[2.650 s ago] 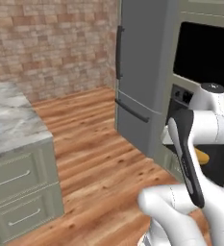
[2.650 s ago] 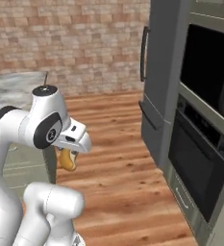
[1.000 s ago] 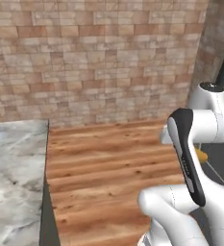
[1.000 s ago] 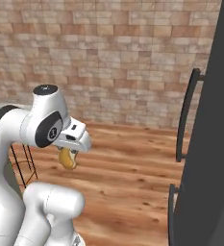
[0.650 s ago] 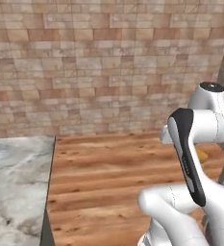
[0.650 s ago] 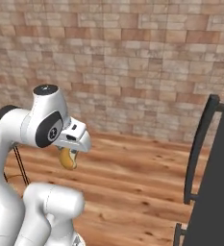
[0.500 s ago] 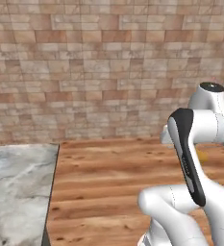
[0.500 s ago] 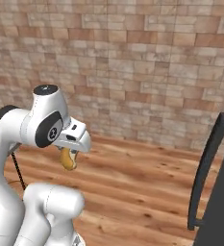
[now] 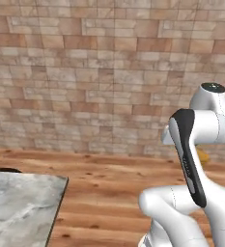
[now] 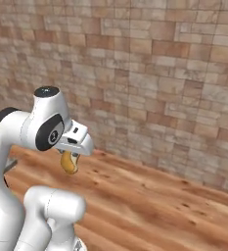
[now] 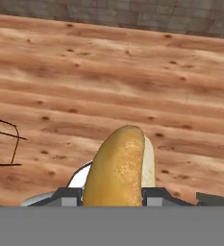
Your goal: Move the hot dog bun to the plate on the dining table and place the condiment next to that plate. Then navigate to the fridge and take the sausage and place it on the plate as well.
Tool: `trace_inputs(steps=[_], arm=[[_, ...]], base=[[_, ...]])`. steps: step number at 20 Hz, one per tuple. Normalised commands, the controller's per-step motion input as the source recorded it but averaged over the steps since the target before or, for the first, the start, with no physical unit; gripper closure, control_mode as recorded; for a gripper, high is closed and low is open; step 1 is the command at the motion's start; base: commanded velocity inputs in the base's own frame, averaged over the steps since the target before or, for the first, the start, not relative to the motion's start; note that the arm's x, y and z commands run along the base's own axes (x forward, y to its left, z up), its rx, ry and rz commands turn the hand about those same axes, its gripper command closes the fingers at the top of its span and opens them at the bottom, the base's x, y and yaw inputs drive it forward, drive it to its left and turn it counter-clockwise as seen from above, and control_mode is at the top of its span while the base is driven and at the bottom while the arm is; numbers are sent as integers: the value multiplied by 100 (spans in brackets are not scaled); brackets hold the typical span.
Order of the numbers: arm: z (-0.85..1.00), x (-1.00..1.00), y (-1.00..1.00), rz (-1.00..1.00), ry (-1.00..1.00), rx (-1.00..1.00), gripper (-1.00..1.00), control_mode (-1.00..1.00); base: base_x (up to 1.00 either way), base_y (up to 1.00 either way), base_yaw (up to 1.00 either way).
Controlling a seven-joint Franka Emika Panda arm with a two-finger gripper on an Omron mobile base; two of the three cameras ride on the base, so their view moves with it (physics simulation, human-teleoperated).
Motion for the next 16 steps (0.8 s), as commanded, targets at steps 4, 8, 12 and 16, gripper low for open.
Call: trace_inputs(steps=[4,8,12,16], arm=[[0,0,0,0,0,0,100,100],[0,0,0,0,0,0,100,100],[0,0,0,0,0,0,100,100],[0,0,0,0,0,0,100,100]], base=[[100,-34,43],[100,-29,49],[100,-26,53],[100,-27,56]])
